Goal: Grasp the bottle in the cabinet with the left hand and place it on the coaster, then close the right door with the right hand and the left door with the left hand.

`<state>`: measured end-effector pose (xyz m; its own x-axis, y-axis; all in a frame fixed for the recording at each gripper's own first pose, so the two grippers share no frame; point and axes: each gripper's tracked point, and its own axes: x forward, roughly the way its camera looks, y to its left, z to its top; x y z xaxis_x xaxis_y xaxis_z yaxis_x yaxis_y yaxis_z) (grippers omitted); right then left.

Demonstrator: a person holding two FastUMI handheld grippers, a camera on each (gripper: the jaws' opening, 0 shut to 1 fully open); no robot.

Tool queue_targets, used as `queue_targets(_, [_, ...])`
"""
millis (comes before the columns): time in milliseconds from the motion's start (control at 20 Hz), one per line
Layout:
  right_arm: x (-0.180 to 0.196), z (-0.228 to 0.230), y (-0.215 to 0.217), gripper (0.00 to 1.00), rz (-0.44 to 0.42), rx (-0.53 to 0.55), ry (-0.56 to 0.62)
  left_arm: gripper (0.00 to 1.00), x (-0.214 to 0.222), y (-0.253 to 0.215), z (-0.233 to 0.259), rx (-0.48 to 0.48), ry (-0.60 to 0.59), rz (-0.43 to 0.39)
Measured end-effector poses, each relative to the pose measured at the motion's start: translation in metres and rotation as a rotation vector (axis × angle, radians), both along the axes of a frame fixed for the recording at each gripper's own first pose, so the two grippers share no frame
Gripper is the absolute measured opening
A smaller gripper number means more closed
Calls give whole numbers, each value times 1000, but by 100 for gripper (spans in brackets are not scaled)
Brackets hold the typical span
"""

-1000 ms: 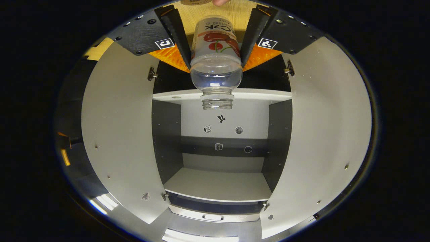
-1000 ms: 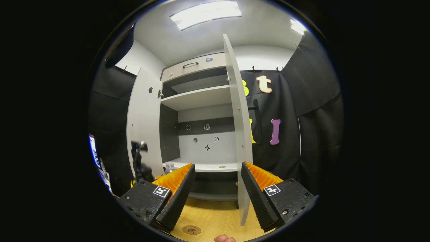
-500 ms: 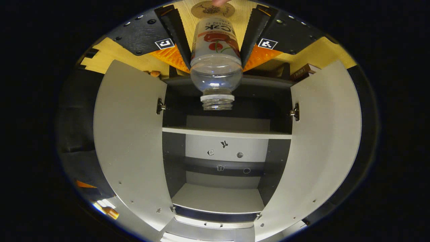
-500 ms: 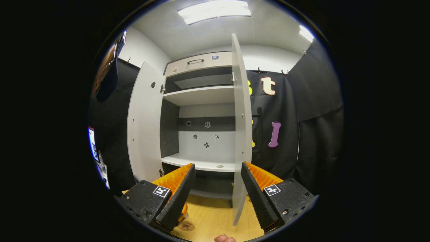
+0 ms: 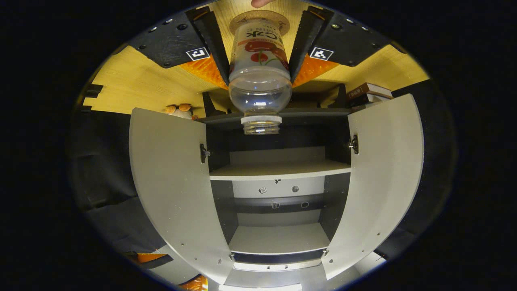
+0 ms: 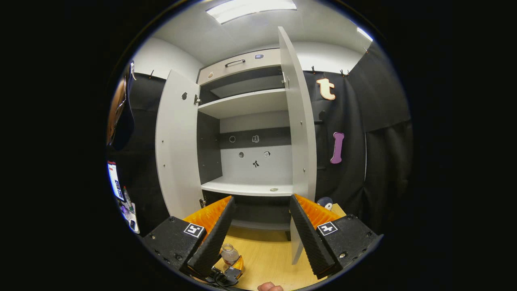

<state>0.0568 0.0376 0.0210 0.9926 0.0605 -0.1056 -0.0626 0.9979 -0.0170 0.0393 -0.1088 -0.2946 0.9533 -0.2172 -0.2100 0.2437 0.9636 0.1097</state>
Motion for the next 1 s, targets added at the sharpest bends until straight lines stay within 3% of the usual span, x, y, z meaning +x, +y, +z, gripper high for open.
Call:
queue_targets(300, [1, -2, 1, 84, 8, -15, 6, 74, -3, 3, -2, -12, -25, 38])
queue_targets(650, [3, -10, 1, 84, 16, -1, 31, 79, -5, 10, -10, -45, 18, 48])
queue_targets(800, [5, -12, 2, 84, 18, -14, 43, 94, -8, 10, -2, -63, -4, 36])
queue_targets(1000, [7, -17, 4, 84, 24, -23, 51, 95, -12, 9, 17, -70, -33, 27])
